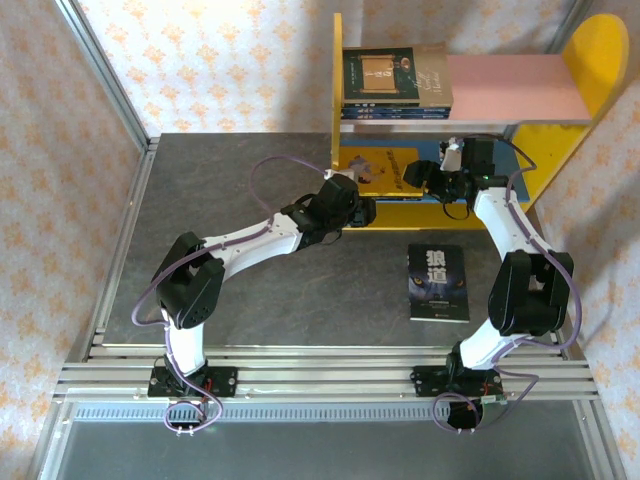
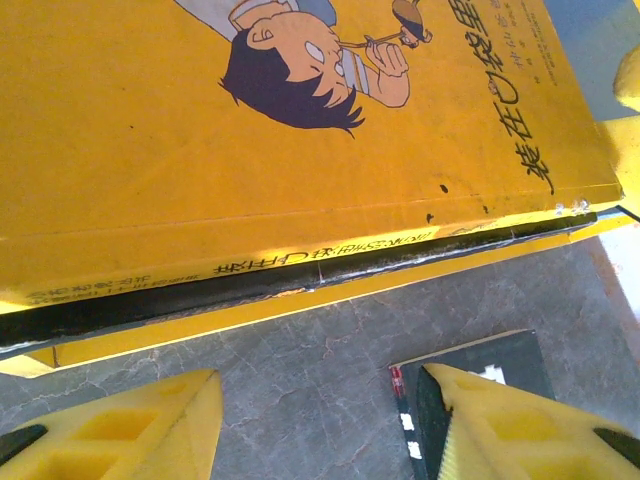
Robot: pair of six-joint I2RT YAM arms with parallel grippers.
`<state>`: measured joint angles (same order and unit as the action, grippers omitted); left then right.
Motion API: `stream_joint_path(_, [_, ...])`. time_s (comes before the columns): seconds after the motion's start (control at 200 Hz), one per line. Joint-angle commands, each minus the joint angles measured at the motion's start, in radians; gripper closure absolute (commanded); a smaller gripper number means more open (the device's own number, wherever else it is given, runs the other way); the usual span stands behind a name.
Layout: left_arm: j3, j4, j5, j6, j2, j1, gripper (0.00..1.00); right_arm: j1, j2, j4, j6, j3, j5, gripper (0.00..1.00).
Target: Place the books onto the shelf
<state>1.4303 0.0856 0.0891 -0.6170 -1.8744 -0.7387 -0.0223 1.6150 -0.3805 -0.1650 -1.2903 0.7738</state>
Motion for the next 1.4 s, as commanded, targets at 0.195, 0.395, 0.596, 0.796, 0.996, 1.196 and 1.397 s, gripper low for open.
stream_joint_path(0.195, [-0.059, -0.046, -0.048, 0.026, 0.115, 0.025, 0.45, 0.019, 0.009, -0.031, 0.041, -0.042, -0.061, 0.29])
stream_joint_path(0.395, [-0.088, 0.008, -0.09, 0.031, 0.194, 0.025, 0.45, 0.024, 0.003, -0.048, 0.064, -0.029, -0.093, 0.29])
stream_joint_path(0.596, [-0.12, 0.069, -0.174, 0.055, 0.274, 0.027, 0.45, 0.03, 0.005, -0.053, 0.083, 0.0, -0.137, 0.32])
stream_joint_path(0.796, [-0.133, 0.108, -0.218, 0.065, 0.311, 0.029, 0.45, 0.031, 0.002, -0.065, 0.102, 0.025, -0.181, 0.34])
stream_joint_path(0.996, [-0.142, 0.115, -0.218, 0.065, 0.313, 0.032, 0.44, 0.03, -0.005, -0.085, 0.119, 0.026, -0.212, 0.36])
stream_joint_path(1.196, [-0.146, 0.115, -0.219, 0.065, 0.317, 0.033, 0.44, 0.03, -0.006, -0.094, 0.124, 0.019, -0.227, 0.39])
stream_joint_path(1.397, [-0.152, 0.116, -0.214, 0.065, 0.319, 0.036, 0.44, 0.03, 0.0, -0.1, 0.13, 0.012, -0.229, 0.44])
